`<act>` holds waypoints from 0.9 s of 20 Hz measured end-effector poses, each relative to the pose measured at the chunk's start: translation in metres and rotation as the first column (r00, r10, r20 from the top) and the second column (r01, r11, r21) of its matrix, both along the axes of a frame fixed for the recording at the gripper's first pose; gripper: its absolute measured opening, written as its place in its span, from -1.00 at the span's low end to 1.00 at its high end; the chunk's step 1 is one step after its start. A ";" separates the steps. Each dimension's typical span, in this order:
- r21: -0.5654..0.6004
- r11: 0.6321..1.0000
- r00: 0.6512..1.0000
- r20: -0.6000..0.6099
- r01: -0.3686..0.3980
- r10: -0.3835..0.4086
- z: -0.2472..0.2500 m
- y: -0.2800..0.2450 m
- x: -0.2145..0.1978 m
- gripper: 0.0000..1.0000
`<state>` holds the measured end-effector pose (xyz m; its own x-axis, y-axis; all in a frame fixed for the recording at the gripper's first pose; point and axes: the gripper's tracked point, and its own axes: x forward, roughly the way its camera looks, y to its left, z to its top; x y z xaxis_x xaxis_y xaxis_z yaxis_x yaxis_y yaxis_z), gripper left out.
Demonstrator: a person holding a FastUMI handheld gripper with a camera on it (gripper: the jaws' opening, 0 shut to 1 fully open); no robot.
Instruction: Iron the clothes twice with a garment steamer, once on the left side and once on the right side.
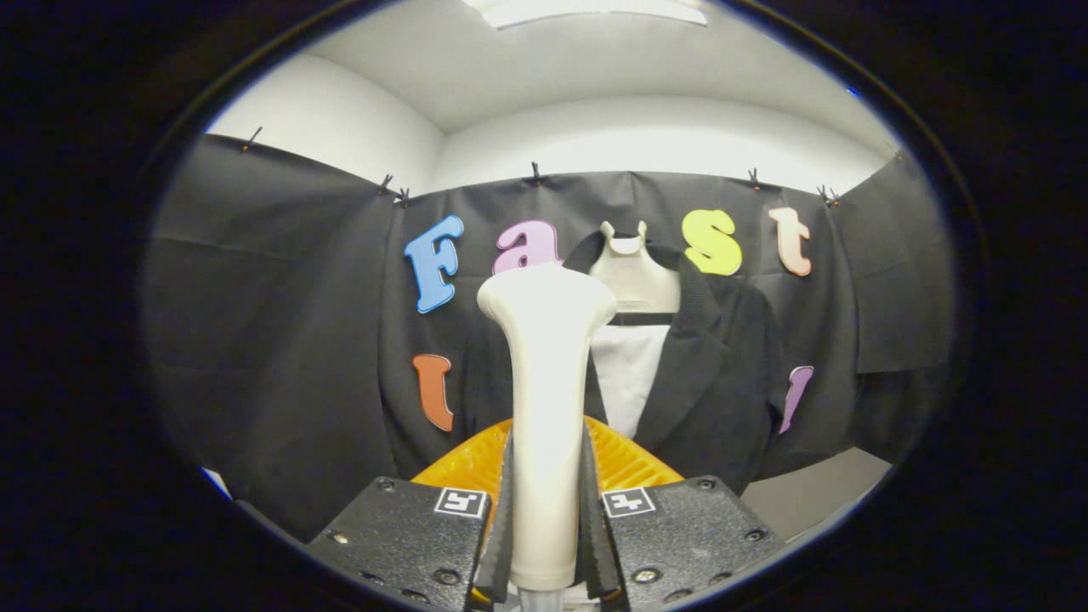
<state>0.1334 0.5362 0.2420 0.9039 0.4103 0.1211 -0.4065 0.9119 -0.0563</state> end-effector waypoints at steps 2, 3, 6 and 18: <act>-0.008 1.000 1.000 -0.008 0.013 -0.013 0.002 0.016 0.010 -0.28; -0.010 1.000 1.000 -0.014 0.022 -0.022 0.003 0.022 0.016 -0.28; -0.027 0.998 0.998 -0.013 0.054 -0.055 0.006 0.039 0.037 -0.28; -0.081 0.988 0.991 0.007 0.131 -0.131 -0.036 0.036 0.052 -0.28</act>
